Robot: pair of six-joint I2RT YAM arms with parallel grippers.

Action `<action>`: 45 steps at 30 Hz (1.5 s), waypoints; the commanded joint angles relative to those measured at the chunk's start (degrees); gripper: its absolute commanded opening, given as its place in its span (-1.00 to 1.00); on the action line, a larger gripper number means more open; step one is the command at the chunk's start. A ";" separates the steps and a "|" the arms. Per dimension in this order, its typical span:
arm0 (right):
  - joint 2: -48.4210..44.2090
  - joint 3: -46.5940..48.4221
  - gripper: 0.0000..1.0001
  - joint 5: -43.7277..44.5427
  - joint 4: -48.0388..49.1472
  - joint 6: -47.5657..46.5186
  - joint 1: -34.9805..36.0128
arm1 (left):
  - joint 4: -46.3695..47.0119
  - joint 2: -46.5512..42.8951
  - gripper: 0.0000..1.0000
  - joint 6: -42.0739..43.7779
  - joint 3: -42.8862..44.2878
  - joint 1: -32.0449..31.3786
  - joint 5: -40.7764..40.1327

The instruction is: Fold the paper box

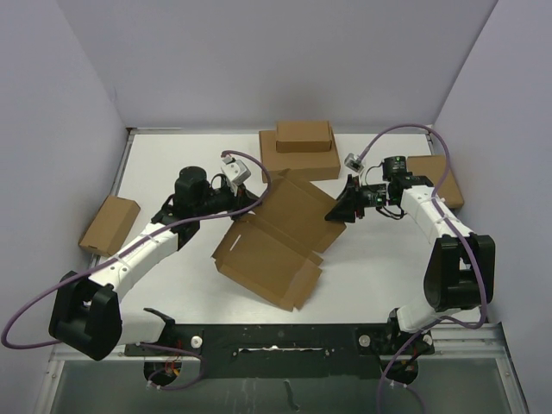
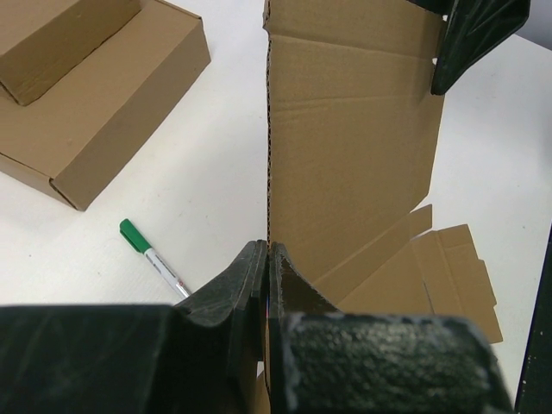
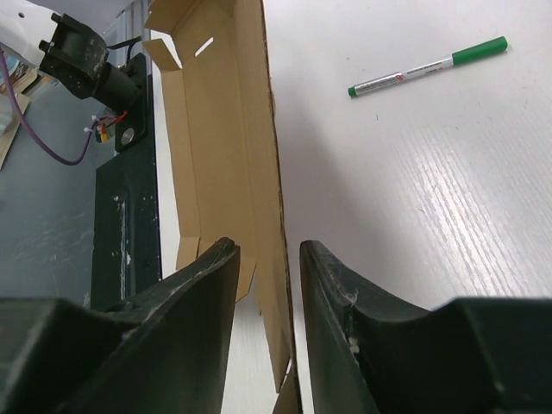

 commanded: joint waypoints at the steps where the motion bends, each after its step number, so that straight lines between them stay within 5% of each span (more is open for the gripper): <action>1: -0.19 1.91 -0.33 -2.93 -1.20 -2.28 -0.28 | 4.38 -3.51 -1.00 0.00 0.41 0.22 -1.30; 14: -0.06 2.54 -1.00 -3.32 -3.03 -4.05 -0.21 | 4.36 -3.18 -1.00 -0.26 0.48 0.34 -1.09; 22: -0.86 2.94 -1.00 -3.51 -3.66 -4.78 -1.01 | 3.82 -3.14 -0.97 -0.50 0.60 0.34 -2.48; 30: -1.82 6.15 -1.00 -0.89 -10.51 -10.28 -4.15 | 1.49 -5.52 0.08 -0.95 0.57 0.96 -11.62; 35: -2.73 7.54 -1.00 0.98 -12.84 -11.08 -7.77 | 2.64 -8.45 0.52 -1.03 -1.23 2.18 -18.12; 39: -3.10 8.57 -1.00 1.93 -14.42 -11.85 -9.95 | 4.68 -9.33 0.76 -2.43 -2.93 3.07 -17.86; 45: -3.87 8.71 -1.00 1.20 -13.76 -10.05 -11.99 | 1.80 -6.43 0.78 -6.45 -0.48 4.38 -13.84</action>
